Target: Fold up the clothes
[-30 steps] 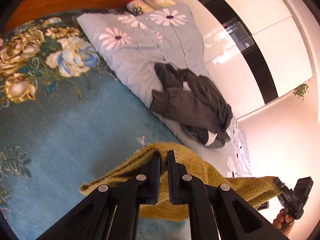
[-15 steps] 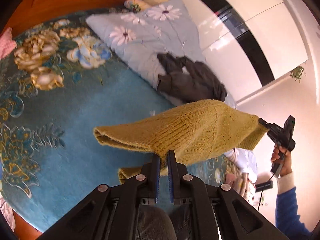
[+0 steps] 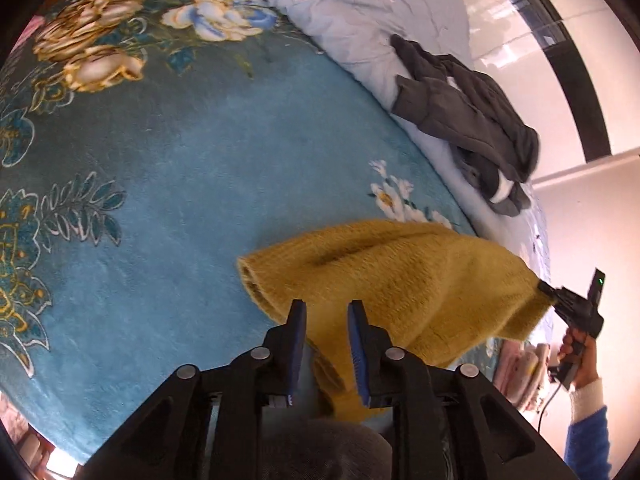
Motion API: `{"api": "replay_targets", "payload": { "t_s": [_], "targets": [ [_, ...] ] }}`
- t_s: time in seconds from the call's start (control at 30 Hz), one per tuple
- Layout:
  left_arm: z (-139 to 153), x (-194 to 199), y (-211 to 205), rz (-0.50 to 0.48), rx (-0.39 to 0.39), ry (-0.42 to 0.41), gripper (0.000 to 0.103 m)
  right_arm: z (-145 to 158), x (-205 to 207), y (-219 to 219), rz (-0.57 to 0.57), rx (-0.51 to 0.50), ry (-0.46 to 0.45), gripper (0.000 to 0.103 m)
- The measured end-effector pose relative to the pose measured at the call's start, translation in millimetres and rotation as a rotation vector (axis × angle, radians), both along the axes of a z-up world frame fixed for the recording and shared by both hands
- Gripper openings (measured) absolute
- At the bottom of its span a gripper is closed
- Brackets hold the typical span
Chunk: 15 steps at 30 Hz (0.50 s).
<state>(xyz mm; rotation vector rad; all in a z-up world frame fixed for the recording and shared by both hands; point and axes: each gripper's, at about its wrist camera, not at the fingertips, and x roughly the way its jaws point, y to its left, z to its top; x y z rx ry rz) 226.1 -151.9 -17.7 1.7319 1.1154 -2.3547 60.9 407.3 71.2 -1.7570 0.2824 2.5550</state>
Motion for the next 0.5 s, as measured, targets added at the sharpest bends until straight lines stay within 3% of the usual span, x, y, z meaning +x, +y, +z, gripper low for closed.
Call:
{"api": "replay_targets", "payload": {
  "t_s": [0.17,0.33,0.5],
  "targets": [
    [-43,-13,-12,0.027,-0.018,-0.090,0.031,-9,7,-15,0.084,0.041,-0.007,0.015],
    [-68,-20,-13,0.054,-0.014,-0.135,0.042,6,23,-10,0.052,0.035,0.055,0.050],
    [-84,-22,-9,0.085,0.106,-0.131,0.042,10,53,-2,0.029,-0.009,0.065,0.050]
  ]
}}
